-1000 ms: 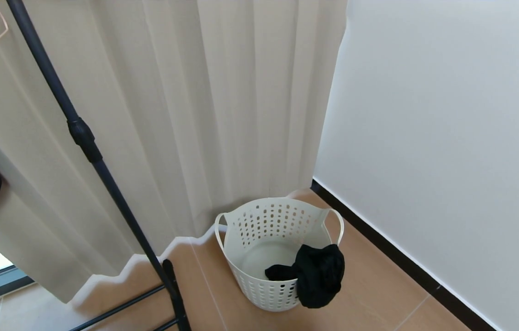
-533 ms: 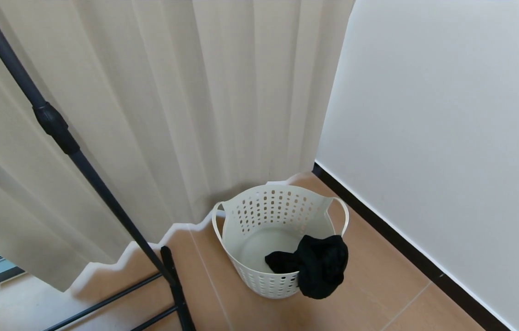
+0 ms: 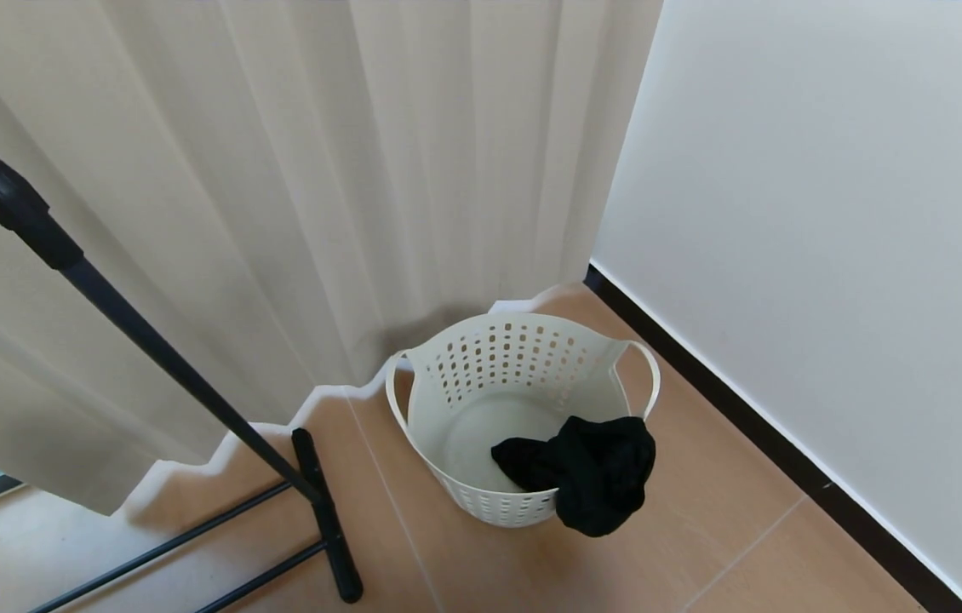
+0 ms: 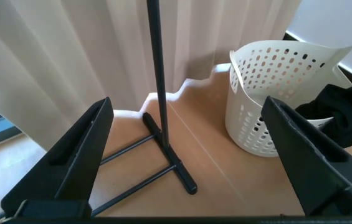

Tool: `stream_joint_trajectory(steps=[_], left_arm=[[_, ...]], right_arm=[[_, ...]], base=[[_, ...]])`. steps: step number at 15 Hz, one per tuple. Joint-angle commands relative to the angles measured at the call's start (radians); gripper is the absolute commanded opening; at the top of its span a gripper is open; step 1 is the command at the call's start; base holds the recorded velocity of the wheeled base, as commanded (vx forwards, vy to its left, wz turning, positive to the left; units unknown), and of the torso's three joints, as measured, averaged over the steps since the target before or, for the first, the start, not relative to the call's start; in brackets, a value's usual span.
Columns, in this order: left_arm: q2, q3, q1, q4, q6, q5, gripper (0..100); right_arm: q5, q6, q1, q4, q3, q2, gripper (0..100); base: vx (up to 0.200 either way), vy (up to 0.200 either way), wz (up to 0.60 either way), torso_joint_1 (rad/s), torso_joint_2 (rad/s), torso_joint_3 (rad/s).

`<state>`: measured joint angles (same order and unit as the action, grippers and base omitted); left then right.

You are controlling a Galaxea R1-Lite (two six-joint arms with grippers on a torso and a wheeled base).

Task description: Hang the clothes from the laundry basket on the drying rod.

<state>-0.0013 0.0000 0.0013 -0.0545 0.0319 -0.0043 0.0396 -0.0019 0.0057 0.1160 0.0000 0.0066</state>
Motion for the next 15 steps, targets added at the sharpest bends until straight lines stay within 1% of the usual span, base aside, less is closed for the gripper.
stream_joint_trajectory(steps=[1, 15], left_arm=[[0.001, 0.000, 0.002, -0.001, -0.001, 0.001, 100], [0.001, 0.000, 0.002, -0.001, -0.001, 0.003, 100]], right_arm=[[0.000, 0.000, 0.000, 0.001, 0.000, 0.001, 100], [0.006, -0.010, 0.000, 0.002, 0.000, 0.001, 100]], base=[[0.000, 0.000, 0.00, 0.002, 0.00, -0.198], [0.000, 0.000, 0.00, 0.003, 0.00, -0.197]])
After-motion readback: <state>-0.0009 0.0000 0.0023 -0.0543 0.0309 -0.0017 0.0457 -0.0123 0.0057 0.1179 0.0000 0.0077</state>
